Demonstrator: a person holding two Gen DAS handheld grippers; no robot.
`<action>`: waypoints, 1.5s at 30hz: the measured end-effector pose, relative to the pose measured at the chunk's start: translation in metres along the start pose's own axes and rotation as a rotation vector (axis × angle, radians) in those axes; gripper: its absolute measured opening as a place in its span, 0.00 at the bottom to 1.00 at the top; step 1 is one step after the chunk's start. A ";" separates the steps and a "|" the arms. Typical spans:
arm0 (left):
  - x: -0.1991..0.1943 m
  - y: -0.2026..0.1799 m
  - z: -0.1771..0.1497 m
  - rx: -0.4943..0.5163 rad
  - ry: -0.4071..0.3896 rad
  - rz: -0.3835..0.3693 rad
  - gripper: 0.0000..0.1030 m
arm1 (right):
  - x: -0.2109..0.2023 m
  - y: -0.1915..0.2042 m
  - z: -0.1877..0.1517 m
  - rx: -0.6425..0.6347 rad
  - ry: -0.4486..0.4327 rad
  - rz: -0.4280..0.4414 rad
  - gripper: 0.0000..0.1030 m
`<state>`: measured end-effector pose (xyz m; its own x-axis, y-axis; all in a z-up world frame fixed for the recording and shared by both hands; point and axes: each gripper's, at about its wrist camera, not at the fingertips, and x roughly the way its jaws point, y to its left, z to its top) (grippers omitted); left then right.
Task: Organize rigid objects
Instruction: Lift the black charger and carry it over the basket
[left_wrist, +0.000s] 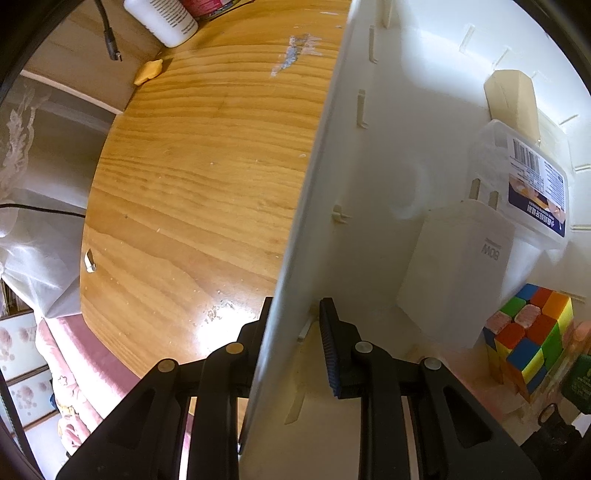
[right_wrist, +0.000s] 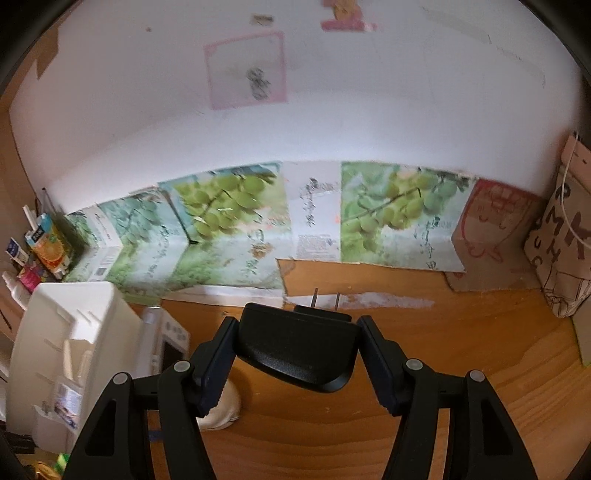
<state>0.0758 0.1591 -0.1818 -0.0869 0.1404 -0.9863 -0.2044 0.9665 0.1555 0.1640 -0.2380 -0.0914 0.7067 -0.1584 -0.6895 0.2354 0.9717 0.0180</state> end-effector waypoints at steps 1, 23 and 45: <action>-0.001 0.000 0.000 0.005 -0.002 -0.003 0.25 | -0.005 0.004 0.001 -0.008 -0.006 0.004 0.63; -0.005 -0.015 0.004 0.215 -0.007 -0.033 0.23 | -0.085 0.110 -0.011 -0.130 -0.064 0.210 0.63; -0.031 -0.056 0.024 0.462 -0.066 -0.028 0.20 | -0.117 0.193 -0.079 -0.236 0.014 0.240 0.64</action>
<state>0.1131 0.1057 -0.1614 -0.0218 0.1117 -0.9935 0.2514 0.9624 0.1027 0.0742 -0.0178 -0.0647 0.7135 0.0804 -0.6960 -0.0985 0.9950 0.0139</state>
